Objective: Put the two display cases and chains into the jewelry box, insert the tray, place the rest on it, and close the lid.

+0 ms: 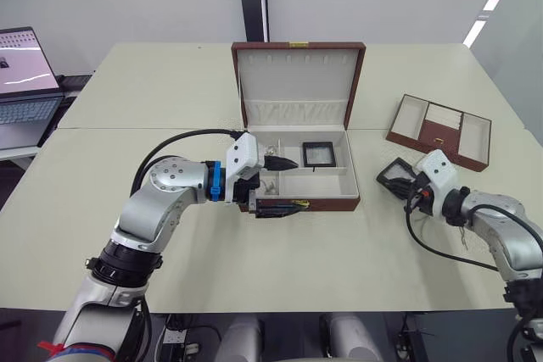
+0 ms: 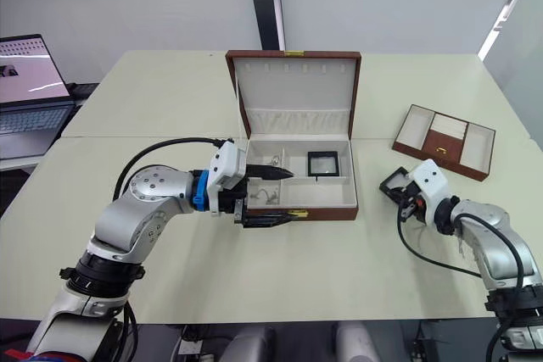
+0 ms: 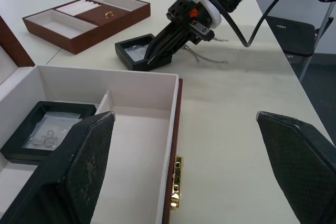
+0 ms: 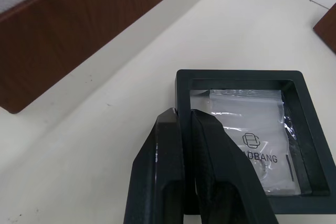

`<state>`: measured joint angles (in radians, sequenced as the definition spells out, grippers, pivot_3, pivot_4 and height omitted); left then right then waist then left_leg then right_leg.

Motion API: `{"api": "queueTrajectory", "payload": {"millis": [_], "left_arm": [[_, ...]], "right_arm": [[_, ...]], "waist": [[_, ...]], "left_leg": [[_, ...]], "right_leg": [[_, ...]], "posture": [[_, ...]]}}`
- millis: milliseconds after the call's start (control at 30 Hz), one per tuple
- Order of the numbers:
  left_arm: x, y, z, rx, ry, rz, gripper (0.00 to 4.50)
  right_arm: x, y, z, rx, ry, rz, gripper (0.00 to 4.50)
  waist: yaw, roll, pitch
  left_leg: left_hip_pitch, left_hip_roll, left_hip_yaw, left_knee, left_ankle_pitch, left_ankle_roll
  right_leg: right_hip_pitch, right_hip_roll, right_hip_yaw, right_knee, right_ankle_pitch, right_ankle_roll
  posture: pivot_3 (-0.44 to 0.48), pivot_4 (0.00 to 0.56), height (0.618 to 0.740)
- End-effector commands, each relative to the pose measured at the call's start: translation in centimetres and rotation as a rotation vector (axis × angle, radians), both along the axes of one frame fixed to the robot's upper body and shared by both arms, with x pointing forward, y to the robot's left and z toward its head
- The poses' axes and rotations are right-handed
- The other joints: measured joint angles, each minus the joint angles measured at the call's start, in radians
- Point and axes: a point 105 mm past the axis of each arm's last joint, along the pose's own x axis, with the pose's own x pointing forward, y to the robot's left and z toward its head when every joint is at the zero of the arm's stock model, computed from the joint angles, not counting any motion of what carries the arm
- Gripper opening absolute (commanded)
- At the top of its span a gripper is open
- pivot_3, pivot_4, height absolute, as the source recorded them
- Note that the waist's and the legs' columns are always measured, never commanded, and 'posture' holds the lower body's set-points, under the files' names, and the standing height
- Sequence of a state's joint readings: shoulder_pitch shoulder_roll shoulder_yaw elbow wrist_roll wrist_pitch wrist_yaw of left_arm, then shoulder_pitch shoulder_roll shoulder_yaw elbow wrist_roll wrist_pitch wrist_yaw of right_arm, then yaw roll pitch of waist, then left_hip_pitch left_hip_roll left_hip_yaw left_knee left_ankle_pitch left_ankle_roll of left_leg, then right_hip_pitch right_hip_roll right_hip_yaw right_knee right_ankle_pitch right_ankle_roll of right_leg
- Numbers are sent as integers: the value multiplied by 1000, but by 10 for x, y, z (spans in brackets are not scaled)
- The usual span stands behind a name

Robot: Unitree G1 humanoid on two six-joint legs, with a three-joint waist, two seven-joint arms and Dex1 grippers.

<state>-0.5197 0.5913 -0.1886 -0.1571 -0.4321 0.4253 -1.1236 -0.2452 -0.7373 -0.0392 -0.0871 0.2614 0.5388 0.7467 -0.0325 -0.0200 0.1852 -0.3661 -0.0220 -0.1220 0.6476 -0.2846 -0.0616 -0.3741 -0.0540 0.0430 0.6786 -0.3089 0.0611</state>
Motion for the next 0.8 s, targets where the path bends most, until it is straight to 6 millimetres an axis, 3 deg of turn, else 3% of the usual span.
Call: {"api": "queueTrajectory", "payload": {"millis": [33, 100, 233, 367, 567, 800], "left_arm": [[0, 6, 8, -32, -39, 39, 4500], [0, 11, 9, -51, -40, 77, 4500], [-6, 38, 4, -94, -28, 225, 4500], [-15, 55, 0, -119, -28, 326, 4500], [-34, 80, -7, -140, -15, 472, 4500], [-49, 85, -10, -167, -2, 551, 4500]], "right_arm": [[-3, 7, 42, 8, -94, 82, 20], [-7, 14, 56, 10, -111, 127, 20], [-23, 46, 81, 20, -104, 308, 20], [-30, 73, 84, 5, -79, 426, 20], [-17, 105, 84, -58, -41, 538, 20], [-9, 130, 72, -126, 25, 659, 20]], "waist": [[-1, 0, 0], [-2, 0, 0], [-7, 1, 0], [1, 0, 0], [2, 0, 0], [6, 0, 0]], "left_leg": [[0, 0, 0, 0, 0, 0], [0, 0, 0, 0, 0, 0], [0, 1, -2, -1, 0, 0], [0, 1, -4, -1, 0, 0], [1, 1, -5, 0, 0, 0], [-1, 1, -7, -1, 0, 0]], "right_leg": [[0, 0, 0, 0, 0, 0], [-1, 0, 1, 0, 0, 0], [-1, 0, 1, 0, 0, 0], [0, 0, 0, -1, 0, 0], [0, -1, 0, 0, 0, 0], [-1, -1, -1, -1, 0, 0]], "posture": [[0, 150, 740], [0, 150, 740], [0, 150, 740], [0, 150, 740], [0, 150, 740], [0, 150, 740]]}}
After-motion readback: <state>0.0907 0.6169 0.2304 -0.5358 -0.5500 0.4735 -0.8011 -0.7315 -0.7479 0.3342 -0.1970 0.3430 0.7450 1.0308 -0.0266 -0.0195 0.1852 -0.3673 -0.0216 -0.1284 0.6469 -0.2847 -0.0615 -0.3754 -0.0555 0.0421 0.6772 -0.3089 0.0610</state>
